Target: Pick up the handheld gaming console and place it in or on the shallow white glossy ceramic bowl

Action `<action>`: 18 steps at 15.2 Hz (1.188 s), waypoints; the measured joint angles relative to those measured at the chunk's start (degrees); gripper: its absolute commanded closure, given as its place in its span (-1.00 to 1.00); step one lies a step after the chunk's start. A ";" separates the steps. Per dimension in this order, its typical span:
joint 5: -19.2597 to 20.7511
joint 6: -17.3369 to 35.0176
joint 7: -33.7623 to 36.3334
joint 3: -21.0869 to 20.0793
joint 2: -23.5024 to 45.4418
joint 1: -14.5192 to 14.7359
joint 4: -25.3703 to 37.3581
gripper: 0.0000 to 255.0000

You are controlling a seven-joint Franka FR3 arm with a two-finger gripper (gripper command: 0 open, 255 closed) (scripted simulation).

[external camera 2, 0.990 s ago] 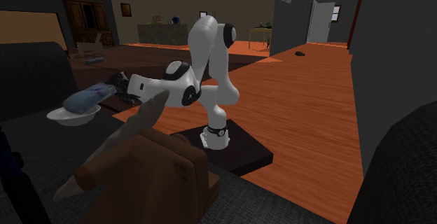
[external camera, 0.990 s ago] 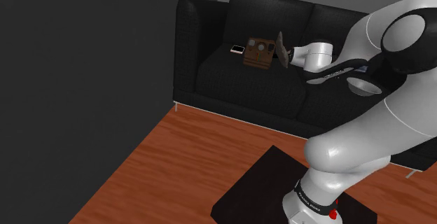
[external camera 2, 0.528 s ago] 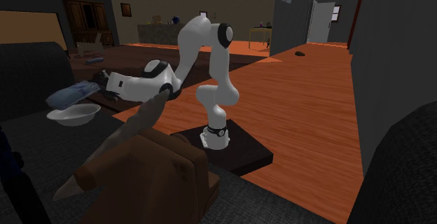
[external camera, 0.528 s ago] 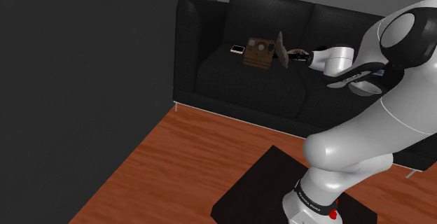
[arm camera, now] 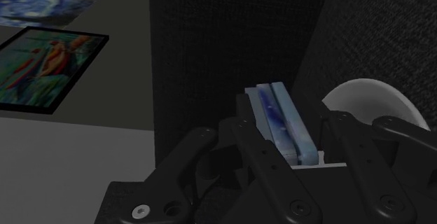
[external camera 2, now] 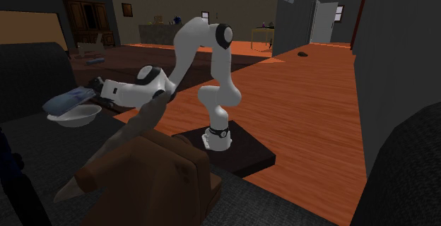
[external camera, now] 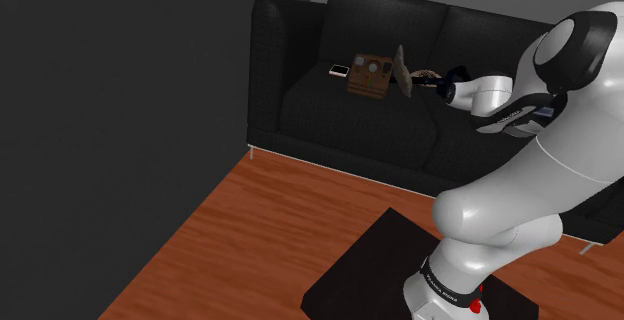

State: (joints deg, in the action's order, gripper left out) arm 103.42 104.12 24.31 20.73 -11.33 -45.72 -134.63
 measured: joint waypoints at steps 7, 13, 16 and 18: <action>0.80 -0.90 4.72 0.33 2.71 -0.03 -1.21 1.00; 0.85 -1.32 5.13 0.46 2.81 0.21 -1.36 1.00; 0.71 -0.72 5.00 0.56 3.00 0.27 -1.59 -1.00; 0.70 -0.33 5.07 0.57 3.10 0.28 -1.77 -1.00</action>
State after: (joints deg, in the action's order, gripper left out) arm 104.12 103.79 29.38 21.30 -8.23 -45.44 -136.40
